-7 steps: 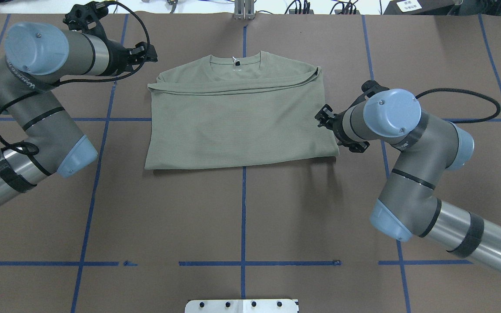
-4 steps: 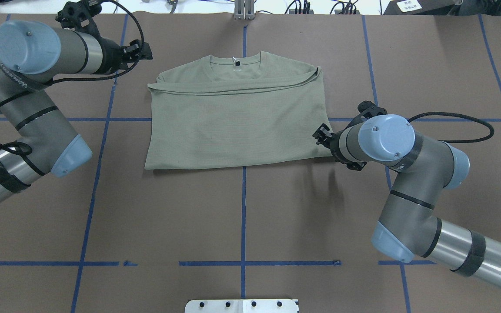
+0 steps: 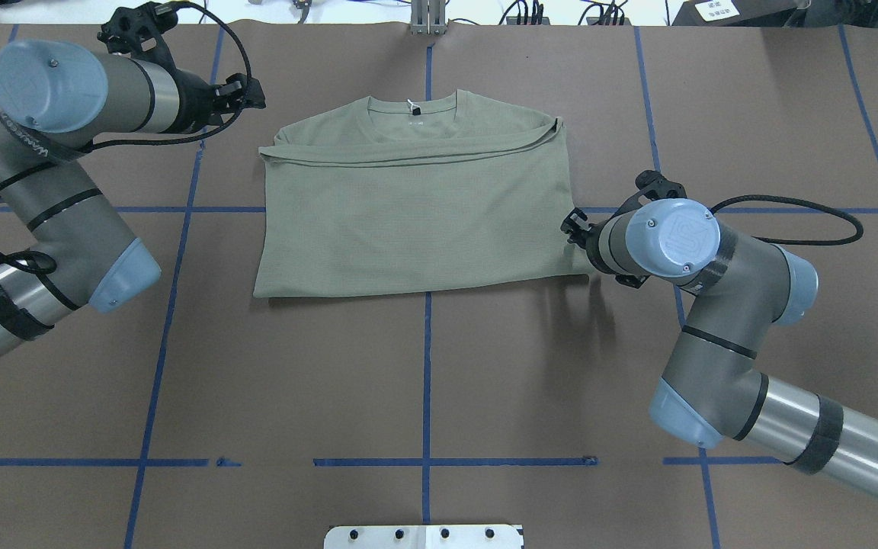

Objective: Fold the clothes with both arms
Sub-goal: 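Release the hem and move the right gripper to the folded shirt's corner, then drag the shirt corner toward the robot with the right gripper while the left approaches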

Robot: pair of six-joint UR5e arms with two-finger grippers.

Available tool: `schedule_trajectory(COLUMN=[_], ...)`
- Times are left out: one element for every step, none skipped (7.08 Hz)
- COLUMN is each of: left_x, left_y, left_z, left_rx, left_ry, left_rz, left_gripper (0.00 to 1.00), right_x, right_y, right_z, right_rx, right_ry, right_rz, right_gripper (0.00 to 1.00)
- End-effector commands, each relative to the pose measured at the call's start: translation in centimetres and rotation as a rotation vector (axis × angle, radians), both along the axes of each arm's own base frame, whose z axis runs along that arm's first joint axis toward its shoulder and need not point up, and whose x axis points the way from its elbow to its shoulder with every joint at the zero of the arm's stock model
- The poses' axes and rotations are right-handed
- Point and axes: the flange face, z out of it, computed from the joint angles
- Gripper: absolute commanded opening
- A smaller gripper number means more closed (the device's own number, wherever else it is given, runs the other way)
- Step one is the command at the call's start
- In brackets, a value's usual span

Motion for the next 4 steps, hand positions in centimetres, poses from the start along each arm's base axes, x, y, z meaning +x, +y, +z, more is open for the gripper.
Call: schedule_trajectory(left_x=[-0.09, -0.08, -0.08, -0.09], left_y=[-0.13, -0.15, -0.12, -0.08], left_z=[-0.02, -0.13, -0.03, -0.1], left_rx=[0.013, 0.013, 0.013, 0.013], left_ry=[-0.011, -0.009, -0.01, -0.009], left_rz=[0.006, 0.006, 0.008, 0.009], left_gripper=[0.76, 0.76, 0.76, 0.76], right_x=[0.01, 0.11, 0.3, 0.42], right_y=[0.14, 0.26, 0.4, 0.42], right_z=[-0.15, -0.52, -1.11, -1.0], right_rx=[-0.006, -0.003, 0.003, 0.001], right_ry=[-0.007, -0.015, -0.025, -0.025], right_rz=[0.002, -0.002, -0.003, -0.007], right_gripper=[0.18, 0.0, 0.0, 0.0])
